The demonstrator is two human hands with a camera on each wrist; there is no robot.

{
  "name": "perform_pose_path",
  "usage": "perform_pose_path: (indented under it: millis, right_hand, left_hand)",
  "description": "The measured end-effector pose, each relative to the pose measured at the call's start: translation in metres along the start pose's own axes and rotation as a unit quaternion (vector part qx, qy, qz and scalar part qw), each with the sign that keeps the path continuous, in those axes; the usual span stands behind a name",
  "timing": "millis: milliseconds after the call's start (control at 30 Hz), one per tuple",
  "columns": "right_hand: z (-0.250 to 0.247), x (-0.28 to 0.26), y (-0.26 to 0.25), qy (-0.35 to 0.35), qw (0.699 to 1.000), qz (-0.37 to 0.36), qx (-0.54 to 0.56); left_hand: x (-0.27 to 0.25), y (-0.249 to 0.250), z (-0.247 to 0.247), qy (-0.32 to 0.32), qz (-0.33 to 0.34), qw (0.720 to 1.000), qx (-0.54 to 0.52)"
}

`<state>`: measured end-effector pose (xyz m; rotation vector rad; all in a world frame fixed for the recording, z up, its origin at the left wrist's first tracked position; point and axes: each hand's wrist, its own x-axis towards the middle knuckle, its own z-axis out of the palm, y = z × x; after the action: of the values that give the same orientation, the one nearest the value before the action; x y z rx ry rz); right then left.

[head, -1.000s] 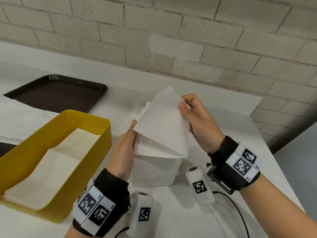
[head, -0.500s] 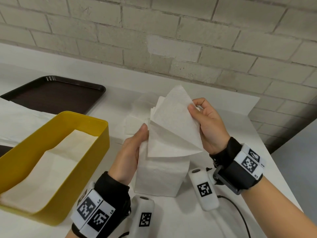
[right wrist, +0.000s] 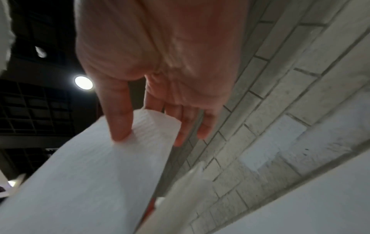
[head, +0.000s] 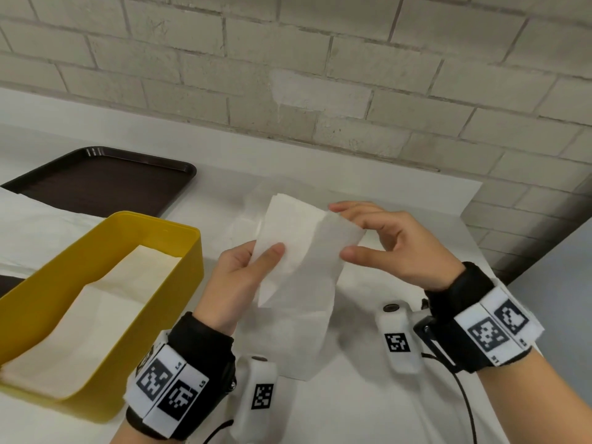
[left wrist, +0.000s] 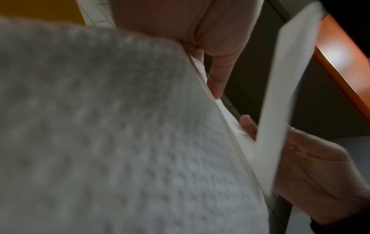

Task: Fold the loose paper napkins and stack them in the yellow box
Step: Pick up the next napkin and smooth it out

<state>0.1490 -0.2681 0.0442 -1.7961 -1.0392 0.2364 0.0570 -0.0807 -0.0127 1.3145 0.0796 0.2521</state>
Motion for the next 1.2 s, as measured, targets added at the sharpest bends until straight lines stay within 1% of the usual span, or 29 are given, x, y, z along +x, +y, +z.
perform_pose_path:
  millis: [67, 167, 233, 267, 333, 400, 500, 600, 633, 700, 800, 967, 1200]
  right_hand:
    - [0.002, -0.005, -0.006, 0.040, 0.997, -0.047, 0.041]
    - [0.005, -0.012, -0.017, 0.123, 0.982, -0.112, 0.089]
    - [0.007, -0.015, -0.023, 0.160, 0.972, -0.121, 0.121]
    - [0.007, -0.016, -0.026, 0.173, 0.968, -0.118, 0.139]
    - [0.006, -0.017, -0.028, 0.199, 0.965, -0.094, 0.142]
    - [0.008, -0.017, -0.027, 0.192, 0.970, -0.059, 0.137]
    - [0.018, -0.017, -0.018, 0.139, 0.978, 0.033, 0.152]
    - [0.038, -0.013, -0.011, 0.125, 0.984, 0.102, 0.080]
    - [0.043, -0.012, -0.010, 0.123, 0.984, 0.118, 0.055]
    - [0.050, -0.009, -0.009, 0.112, 0.983, 0.142, 0.042]
    - [0.053, -0.009, -0.011, 0.105, 0.980, 0.153, 0.068]
    - [0.053, -0.008, -0.023, 0.067, 0.985, 0.132, 0.089]
    - [0.061, -0.006, -0.028, 0.081, 0.984, 0.120, 0.105]
  left_hand:
    - [0.003, -0.002, 0.000, 0.018, 0.010, 1.000, 0.023]
    - [0.007, -0.008, -0.001, 0.053, 0.028, 0.994, 0.090]
    - [0.006, -0.008, 0.000, 0.068, 0.029, 0.992, 0.105]
    - [0.006, -0.007, 0.002, 0.072, 0.036, 0.991, 0.109]
    - [0.003, -0.004, 0.004, 0.088, 0.058, 0.988, 0.111]
    - [-0.001, 0.003, 0.009, 0.094, 0.075, 0.990, 0.079]
    - [-0.009, 0.015, 0.018, 0.076, 0.098, 0.992, 0.024]
    - [-0.016, 0.020, 0.027, 0.036, 0.102, 0.994, -0.018]
    - [-0.017, 0.019, 0.028, 0.030, 0.099, 0.994, -0.042]
    - [-0.019, 0.018, 0.028, 0.028, 0.100, 0.992, -0.073]
    - [-0.021, 0.017, 0.026, 0.045, 0.114, 0.990, -0.068]
    - [-0.025, 0.017, 0.026, 0.072, 0.110, 0.987, -0.096]
    - [-0.031, 0.018, 0.027, 0.131, 0.076, 0.983, -0.102]
